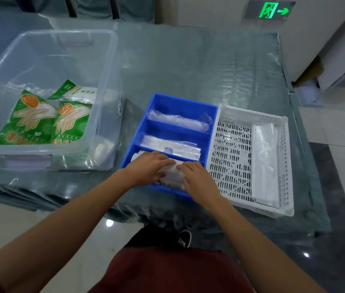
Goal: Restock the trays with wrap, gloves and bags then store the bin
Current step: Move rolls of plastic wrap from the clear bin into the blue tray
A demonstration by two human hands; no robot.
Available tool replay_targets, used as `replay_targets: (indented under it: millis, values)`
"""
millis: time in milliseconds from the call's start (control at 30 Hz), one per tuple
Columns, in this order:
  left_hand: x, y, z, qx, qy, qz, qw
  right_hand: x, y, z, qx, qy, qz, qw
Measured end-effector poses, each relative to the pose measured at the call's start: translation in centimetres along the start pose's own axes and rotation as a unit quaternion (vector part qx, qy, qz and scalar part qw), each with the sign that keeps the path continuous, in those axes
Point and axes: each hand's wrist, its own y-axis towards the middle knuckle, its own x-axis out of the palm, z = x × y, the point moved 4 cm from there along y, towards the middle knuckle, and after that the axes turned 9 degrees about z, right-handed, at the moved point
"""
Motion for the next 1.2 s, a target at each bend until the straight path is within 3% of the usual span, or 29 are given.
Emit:
replay_targets:
  millis: [300, 600, 867, 1200]
  values:
    - [-3.1, 0.4, 0.0, -0.051, 0.045, 0.031, 0.997, -2.6, 2.7, -0.3, 0.028, 0.016, -0.027, 0.999]
    - [-11.4, 0.4, -1.6, -0.08, 0.033, 0.171, 0.981, -8.4, 8.6, -2.9, 0.021, 0.064, 0.064, 0.996]
    - [-19.7, -4.8, -7.5, -0.121, 0.024, 0.278, 0.953, -11.7, 13.6, -11.6, -0.063, 0.093, 0.153, 0.982]
    - [-22.8, -18.1, -20.1, -0.215, -0.013, 0.271, 0.938, -7.4, 17.7, -26.6, -0.103, 0.087, 0.137, 0.981]
